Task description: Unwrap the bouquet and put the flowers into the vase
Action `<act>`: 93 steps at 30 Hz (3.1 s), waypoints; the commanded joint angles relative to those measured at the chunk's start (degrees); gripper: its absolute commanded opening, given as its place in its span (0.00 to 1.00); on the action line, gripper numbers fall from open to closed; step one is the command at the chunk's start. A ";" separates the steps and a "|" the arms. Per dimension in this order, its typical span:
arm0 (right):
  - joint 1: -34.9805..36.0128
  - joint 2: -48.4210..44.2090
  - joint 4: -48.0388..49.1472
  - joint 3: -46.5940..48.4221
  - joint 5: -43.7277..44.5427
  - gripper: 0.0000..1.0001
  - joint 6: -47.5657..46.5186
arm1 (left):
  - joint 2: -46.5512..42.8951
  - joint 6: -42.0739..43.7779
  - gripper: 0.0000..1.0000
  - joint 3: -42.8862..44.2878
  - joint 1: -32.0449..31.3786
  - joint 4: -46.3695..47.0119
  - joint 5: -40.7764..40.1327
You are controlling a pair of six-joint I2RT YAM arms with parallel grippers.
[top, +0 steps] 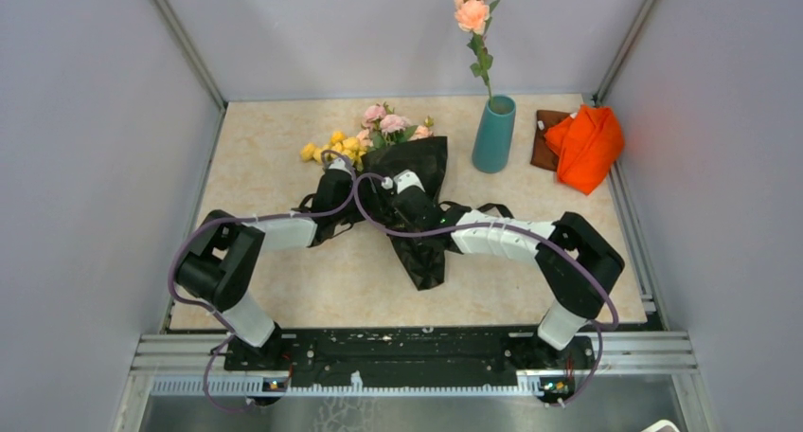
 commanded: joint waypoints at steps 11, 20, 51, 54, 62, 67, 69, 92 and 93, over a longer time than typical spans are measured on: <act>-3.93 -12.56 -4.07 2.96 4.71 0.00 -1.12 | -0.65 0.66 0.93 -0.19 -0.13 -0.04 0.18; -17.70 -25.35 -8.96 0.69 2.12 0.00 -1.44 | -0.75 0.73 0.93 -0.34 -0.16 -0.17 0.19; -20.63 -17.45 -5.52 -3.32 -6.46 0.03 6.78 | -27.04 2.41 0.97 -3.01 -1.64 -10.08 0.49; -19.34 -11.78 -3.46 -0.66 -7.79 0.00 7.34 | -28.59 2.05 0.97 -5.57 -1.69 -10.13 -0.61; -19.26 2.14 -2.03 9.20 -9.52 0.00 6.60 | -34.52 1.89 0.96 -10.48 -1.67 -11.43 -2.78; -18.37 9.57 -1.23 13.72 -10.87 0.00 5.81 | -35.26 2.32 0.97 -11.32 -1.69 -12.58 -3.17; -17.50 12.31 -0.86 15.11 -11.04 0.00 5.78 | -34.93 2.24 0.96 -11.62 -1.69 -12.35 -2.86; -7.20 15.00 -6.41 23.89 -4.52 0.09 7.35 | -35.28 3.14 0.97 -12.54 -1.68 -12.90 -3.25; -7.47 13.63 -6.47 22.98 -4.18 0.15 7.67 | -35.19 3.18 0.97 -12.55 -1.66 -12.77 -3.21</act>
